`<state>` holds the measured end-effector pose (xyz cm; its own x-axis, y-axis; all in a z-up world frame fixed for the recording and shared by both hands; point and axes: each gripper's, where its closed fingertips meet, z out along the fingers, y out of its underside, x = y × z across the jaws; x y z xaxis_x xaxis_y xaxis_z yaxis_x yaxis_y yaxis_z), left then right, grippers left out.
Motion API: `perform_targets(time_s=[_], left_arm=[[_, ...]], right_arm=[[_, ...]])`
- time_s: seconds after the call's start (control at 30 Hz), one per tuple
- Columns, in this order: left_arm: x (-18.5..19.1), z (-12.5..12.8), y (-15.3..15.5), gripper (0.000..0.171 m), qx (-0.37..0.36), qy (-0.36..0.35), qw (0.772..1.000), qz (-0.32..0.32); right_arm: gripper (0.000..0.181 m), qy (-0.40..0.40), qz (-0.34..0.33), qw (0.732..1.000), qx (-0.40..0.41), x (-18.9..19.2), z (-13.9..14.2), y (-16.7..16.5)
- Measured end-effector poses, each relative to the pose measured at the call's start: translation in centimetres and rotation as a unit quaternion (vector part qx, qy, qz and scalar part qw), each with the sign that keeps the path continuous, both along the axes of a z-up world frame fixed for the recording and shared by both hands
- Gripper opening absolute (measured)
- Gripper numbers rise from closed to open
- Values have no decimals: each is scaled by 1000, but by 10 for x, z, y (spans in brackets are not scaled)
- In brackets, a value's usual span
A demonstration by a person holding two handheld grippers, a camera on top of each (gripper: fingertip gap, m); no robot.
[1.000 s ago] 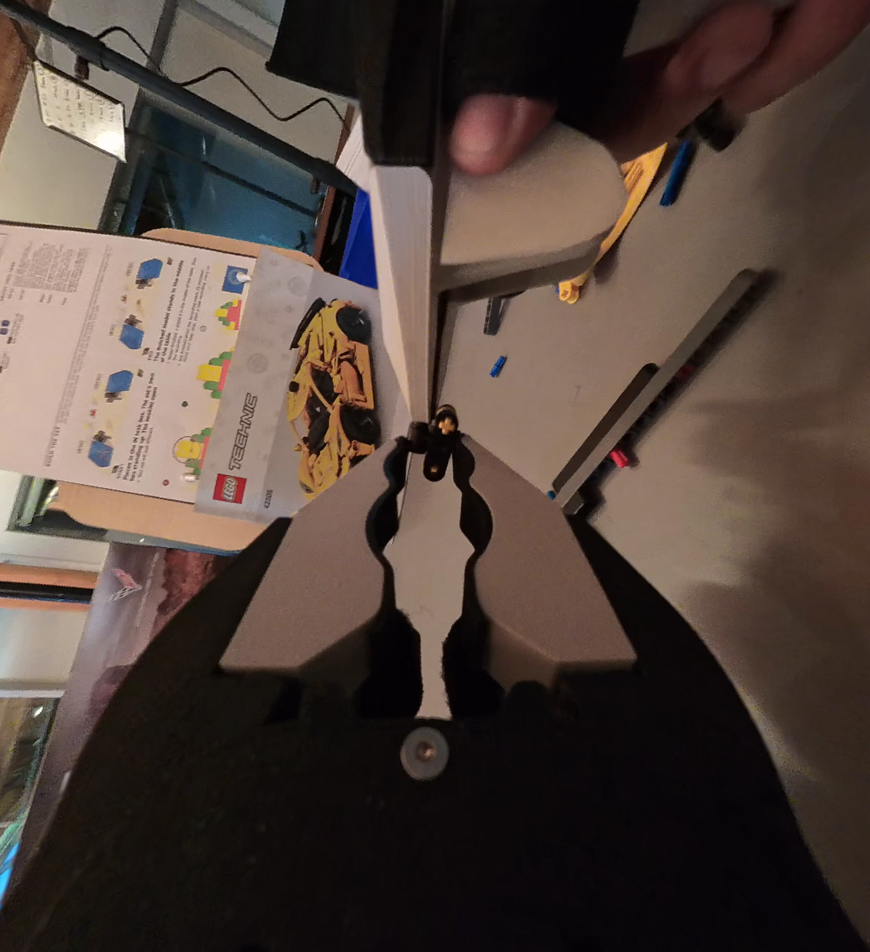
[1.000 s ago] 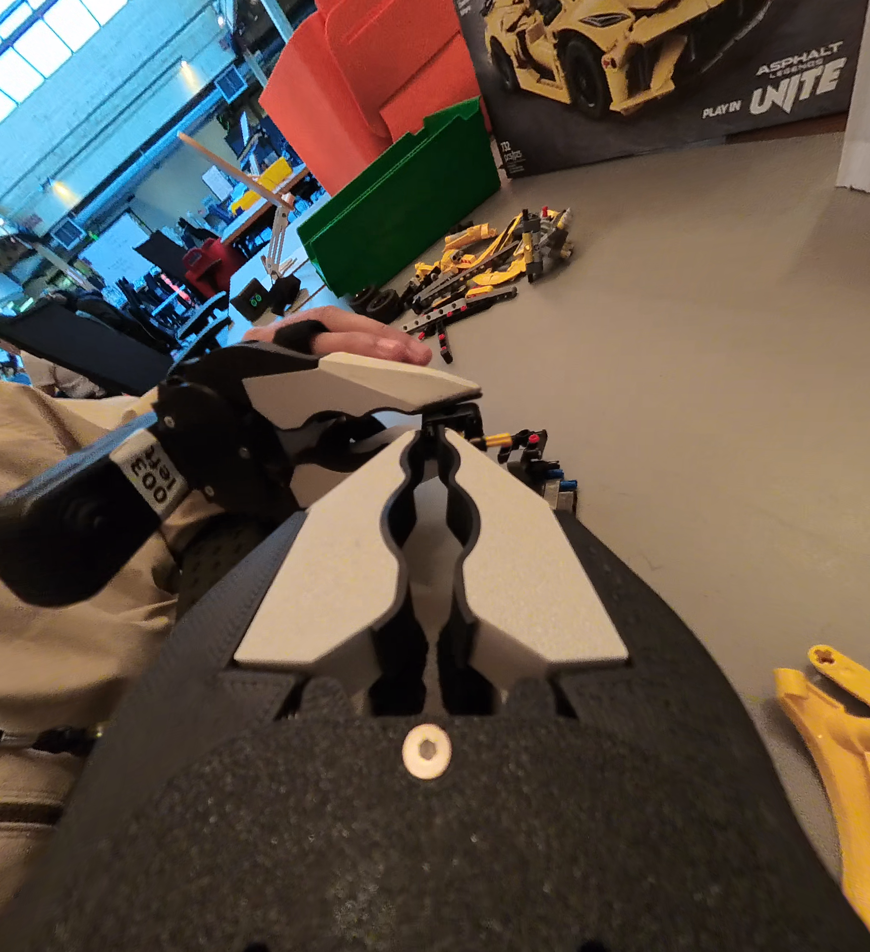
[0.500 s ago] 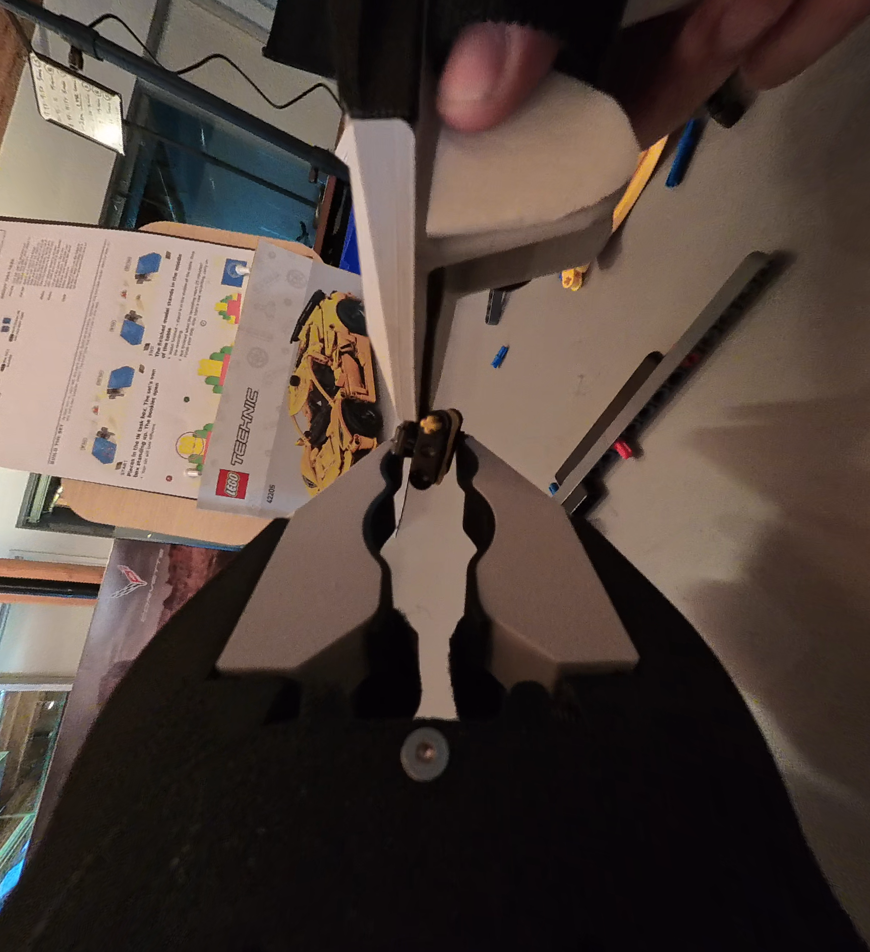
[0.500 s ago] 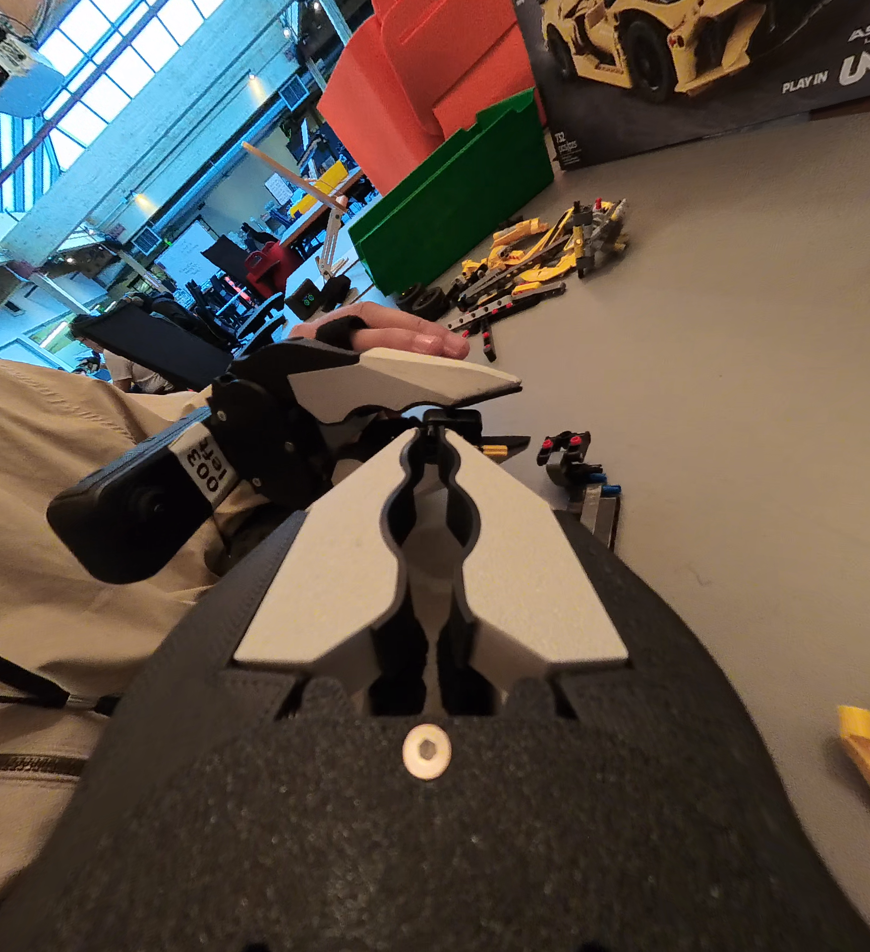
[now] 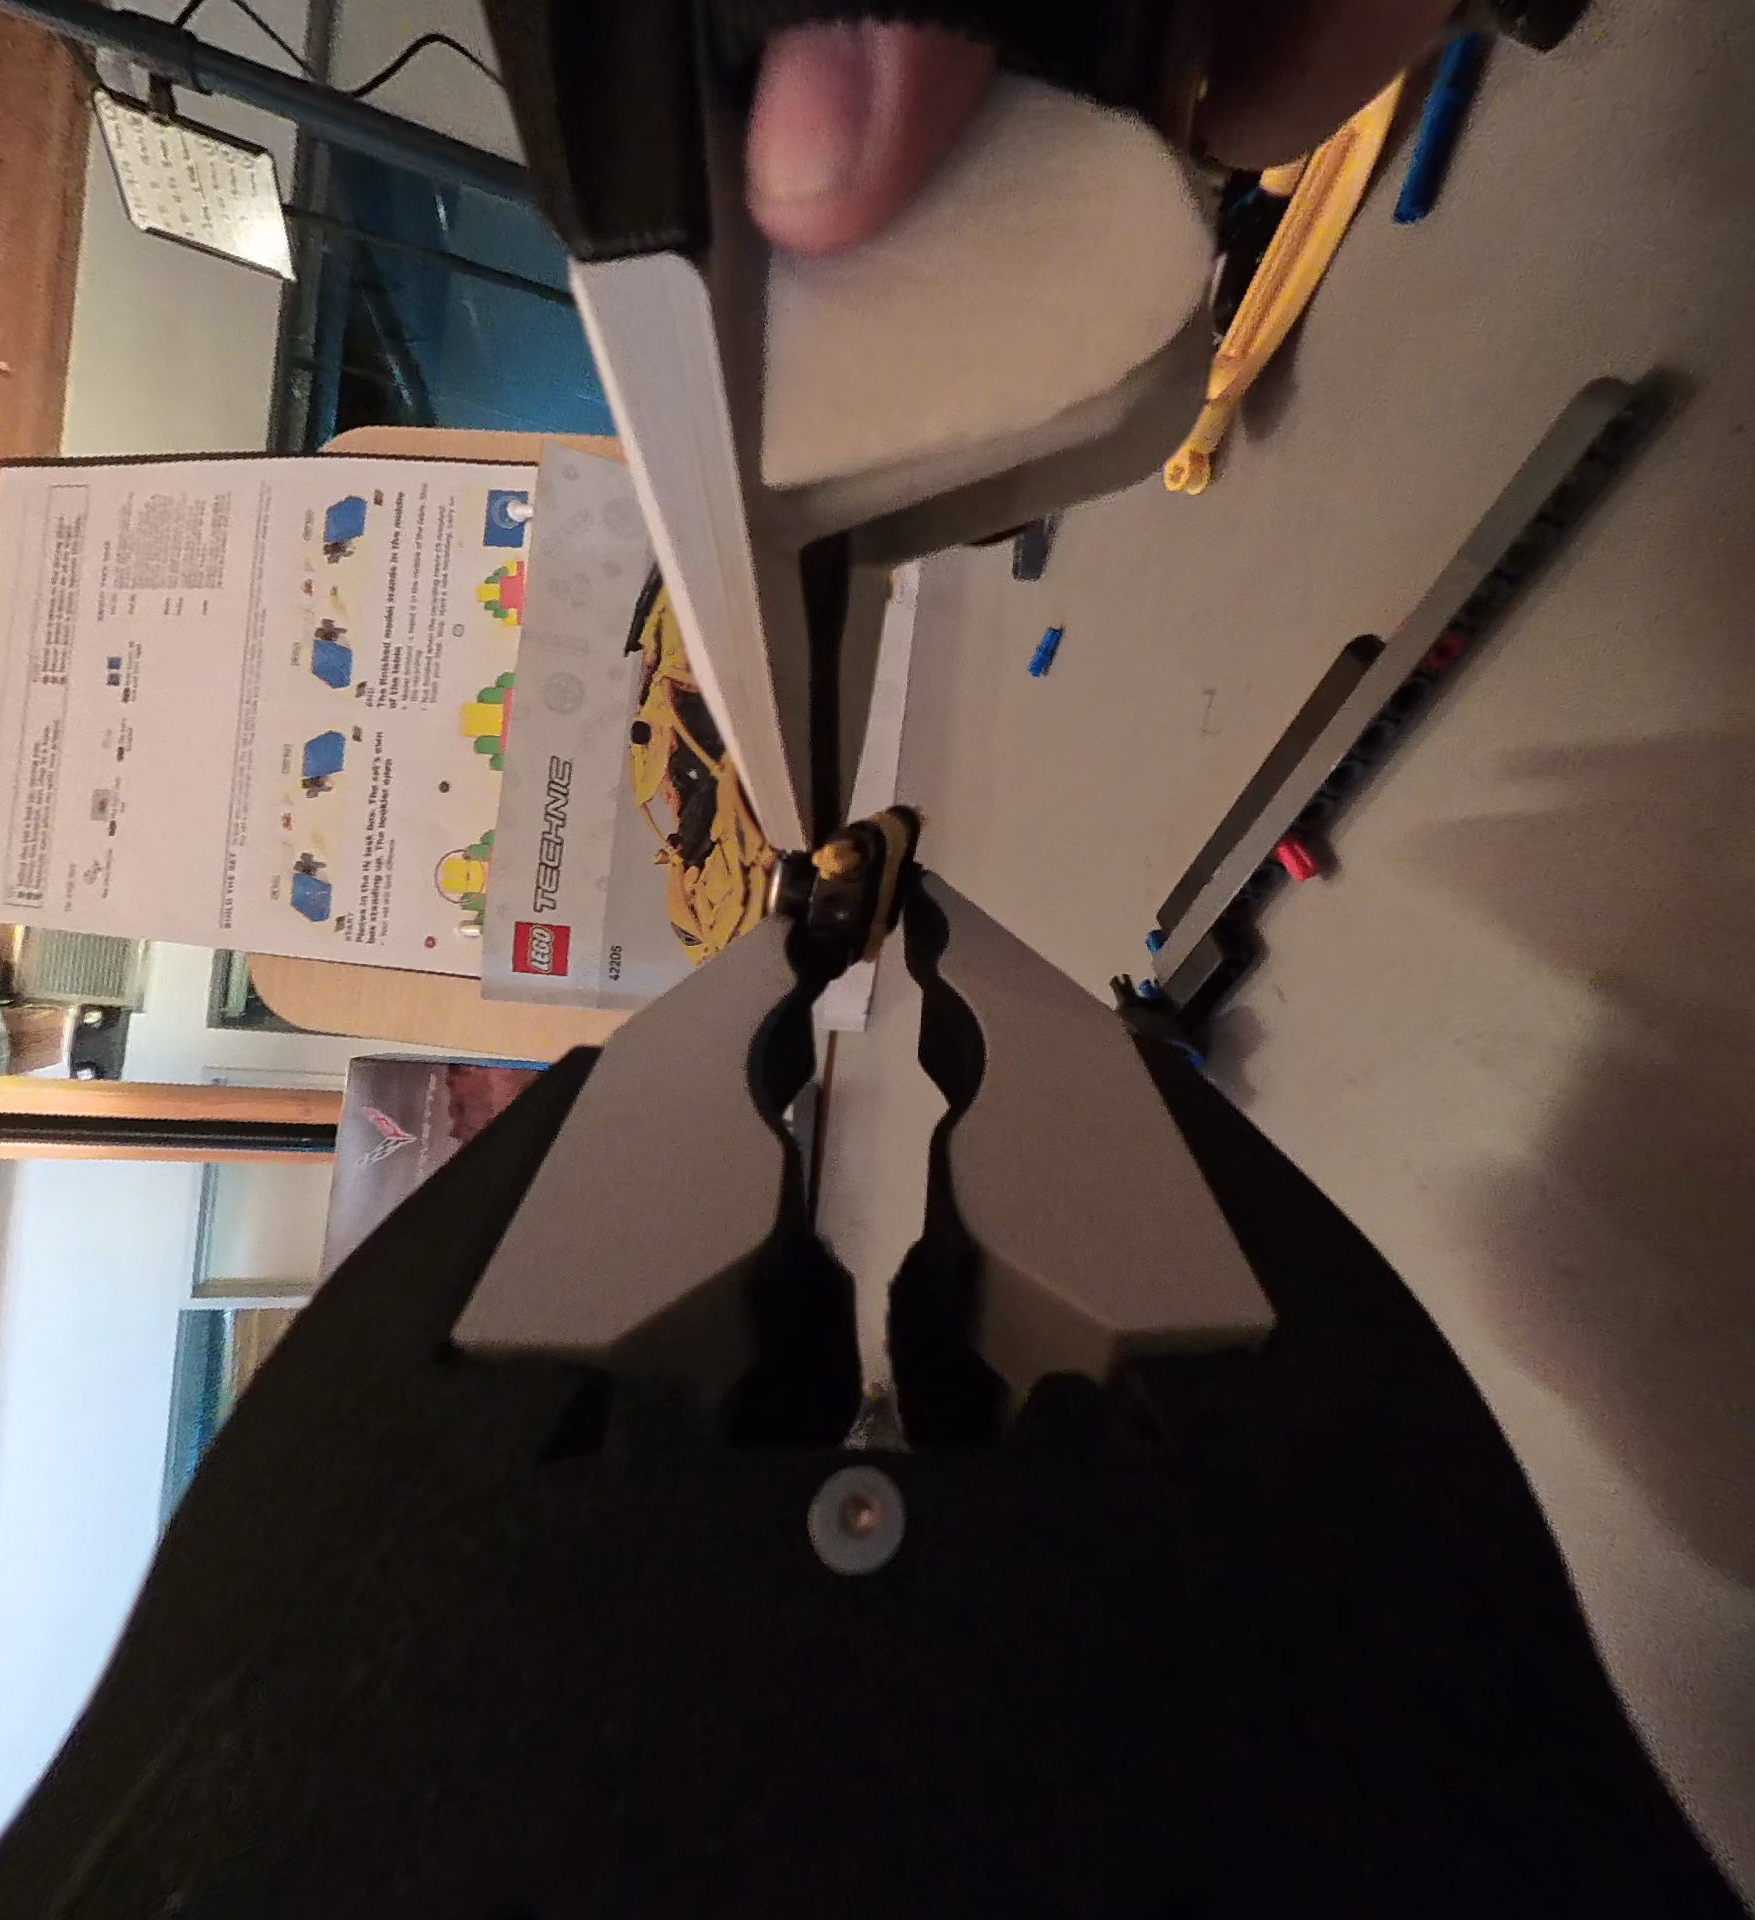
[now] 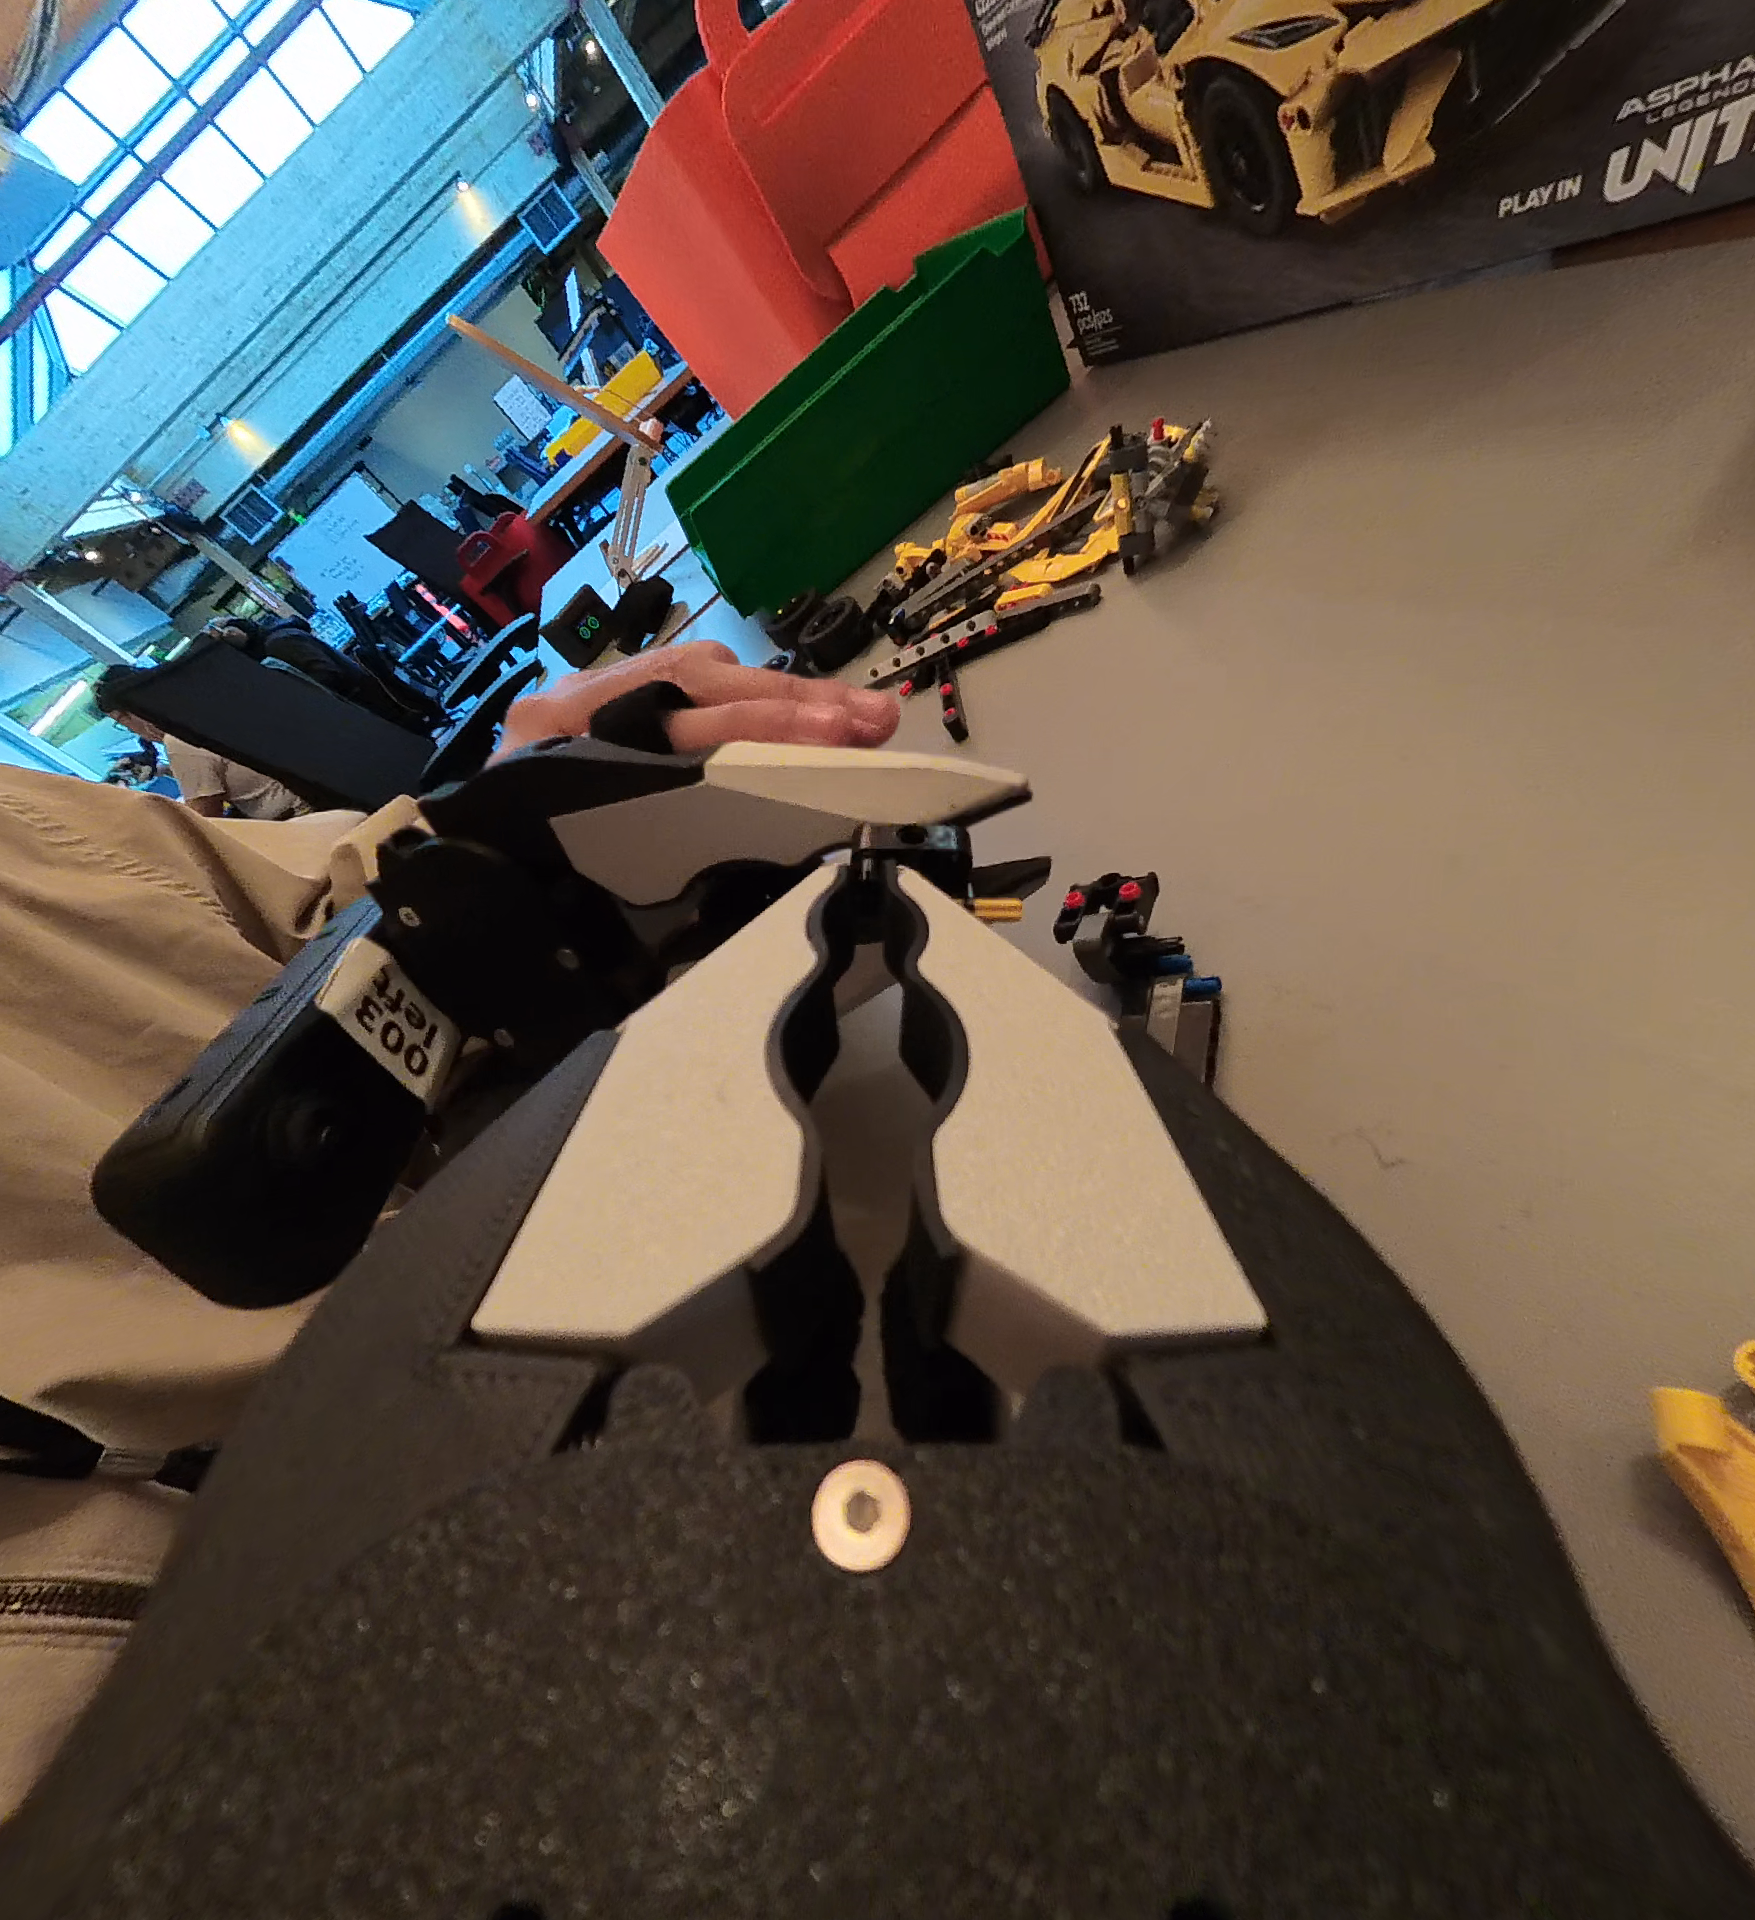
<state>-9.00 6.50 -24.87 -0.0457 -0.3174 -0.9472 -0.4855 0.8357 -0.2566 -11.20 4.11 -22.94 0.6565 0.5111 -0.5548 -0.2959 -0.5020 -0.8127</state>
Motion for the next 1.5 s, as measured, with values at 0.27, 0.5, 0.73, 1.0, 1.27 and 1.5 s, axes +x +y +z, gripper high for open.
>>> perform_targets(time_s=[0.27,0.5,0.73,1.0,1.27,1.5], left_arm=[[-8,7,1,6,-79,-17,997,-16],[-16,21,30,7,-167,-62,984,9],[-14,30,19,7,-149,-92,984,-15],[-12,42,14,7,23,-118,992,-26],[-16,62,-5,7,183,-148,971,-42],[-13,59,-6,9,161,-146,976,-25]], right_arm=[[3,87,43,995,-11,2,10,-7],[3,88,-1,996,29,44,24,-12],[3,-330,-194,908,-169,183,-65,-43],[27,-327,-136,935,-5,136,-26,-22],[24,200,112,973,2,-24,38,-14],[7,185,87,979,-3,-19,30,-12]])
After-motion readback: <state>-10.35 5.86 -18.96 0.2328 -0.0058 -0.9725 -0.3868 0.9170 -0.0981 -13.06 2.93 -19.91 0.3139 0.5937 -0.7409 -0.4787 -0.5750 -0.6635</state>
